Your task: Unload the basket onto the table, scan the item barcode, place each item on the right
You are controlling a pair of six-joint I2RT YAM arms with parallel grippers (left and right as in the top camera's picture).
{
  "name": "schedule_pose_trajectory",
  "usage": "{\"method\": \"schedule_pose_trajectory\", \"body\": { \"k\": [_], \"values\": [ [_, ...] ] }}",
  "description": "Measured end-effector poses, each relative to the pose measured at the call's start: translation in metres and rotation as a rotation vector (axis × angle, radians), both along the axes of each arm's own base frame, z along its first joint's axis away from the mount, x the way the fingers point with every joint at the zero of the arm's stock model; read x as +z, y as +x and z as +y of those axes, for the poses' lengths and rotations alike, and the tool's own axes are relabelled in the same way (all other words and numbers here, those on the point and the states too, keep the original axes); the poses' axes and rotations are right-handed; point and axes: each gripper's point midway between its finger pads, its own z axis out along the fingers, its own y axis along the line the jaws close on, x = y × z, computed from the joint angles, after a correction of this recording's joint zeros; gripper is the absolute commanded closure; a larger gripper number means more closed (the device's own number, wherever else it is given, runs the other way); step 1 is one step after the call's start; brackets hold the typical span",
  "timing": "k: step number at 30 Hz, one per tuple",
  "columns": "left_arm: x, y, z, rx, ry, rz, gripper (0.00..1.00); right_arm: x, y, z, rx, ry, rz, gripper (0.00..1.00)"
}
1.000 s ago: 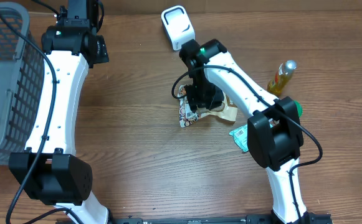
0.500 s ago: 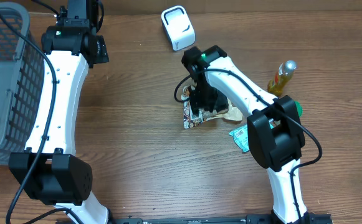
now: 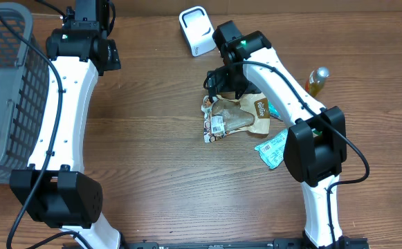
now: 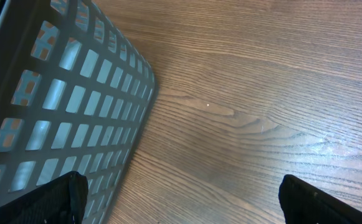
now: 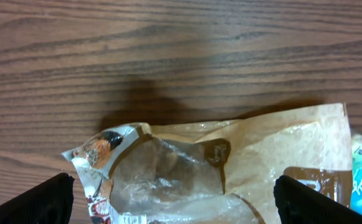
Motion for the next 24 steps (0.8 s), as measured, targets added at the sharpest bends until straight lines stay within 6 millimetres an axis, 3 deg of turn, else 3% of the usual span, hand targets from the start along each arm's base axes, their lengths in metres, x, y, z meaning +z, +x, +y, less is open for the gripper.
{"method": "schedule_pose_trajectory", "body": {
  "k": [24],
  "values": [
    [0.0, 0.0001, 0.0, 0.0, 0.0, 0.0, 0.0, 0.0006, 0.0025, 0.0033, 0.004, 0.007, -0.013, 0.0]
  ]
}}
